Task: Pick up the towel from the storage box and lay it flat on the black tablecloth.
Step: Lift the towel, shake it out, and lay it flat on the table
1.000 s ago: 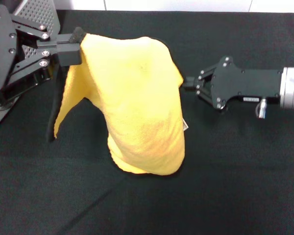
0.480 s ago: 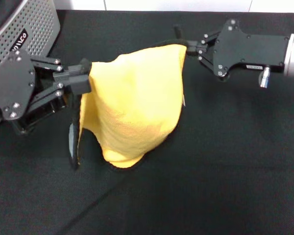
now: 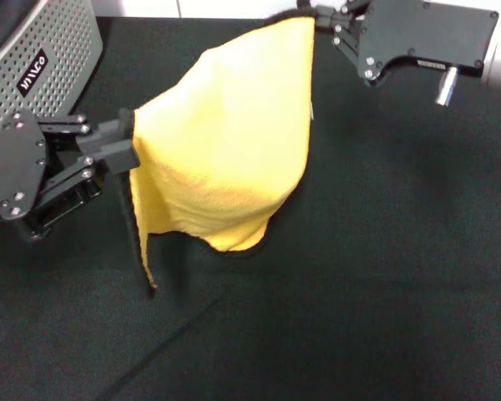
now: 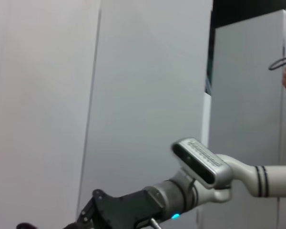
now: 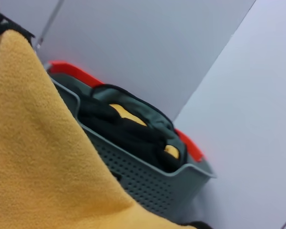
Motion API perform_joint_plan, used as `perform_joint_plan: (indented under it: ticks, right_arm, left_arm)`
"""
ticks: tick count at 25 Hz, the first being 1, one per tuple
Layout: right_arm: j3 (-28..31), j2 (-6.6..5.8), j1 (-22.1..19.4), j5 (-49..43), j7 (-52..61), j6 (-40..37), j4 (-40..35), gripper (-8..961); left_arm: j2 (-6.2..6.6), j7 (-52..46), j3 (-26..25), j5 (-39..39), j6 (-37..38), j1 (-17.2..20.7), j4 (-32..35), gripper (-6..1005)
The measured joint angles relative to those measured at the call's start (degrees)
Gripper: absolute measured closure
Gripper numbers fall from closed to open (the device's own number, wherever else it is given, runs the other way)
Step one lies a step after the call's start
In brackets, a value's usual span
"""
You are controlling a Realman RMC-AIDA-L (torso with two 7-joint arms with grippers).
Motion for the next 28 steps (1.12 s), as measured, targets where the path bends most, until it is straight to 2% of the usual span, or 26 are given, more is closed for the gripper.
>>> perform_joint_plan:
  ticks: [4, 13, 19, 22, 28]
  right_arm:
    - [1.13, 0.95, -0.19, -1.33, -0.19, 0.85, -2.02, 953]
    - [2.58, 1.24, -0.5, 0.35, -0.76, 1.0, -6.91, 953]
    - [3.23, 1.33, -2.48, 1.9, -0.99, -0.72, -10.73, 953]
    - [3.35, 1.34, -3.07, 3.16, -1.28, -2.57, -11.64, 953]
    - [4.2, 1.34, -4.38, 5.34, -1.33, -7.13, -12.81, 953]
  left_arm:
    - [-0.18, 0.58, -1.85, 0.43, -0.02, 0.18, -2.06, 868]
    - [0.05, 1.97, -1.93, 3.23, -0.24, 0.23, -3.54, 530]
    - [0.1, 2.37, -3.59, 5.74, -1.21, 0.57, -4.14, 534]
    - [0.42, 3.68, -5.55, 7.75, -1.64, 0.14, -7.17, 534]
    - [0.67, 4.57, -5.6, 8.96, -3.73, 0.17, -8.66, 534]
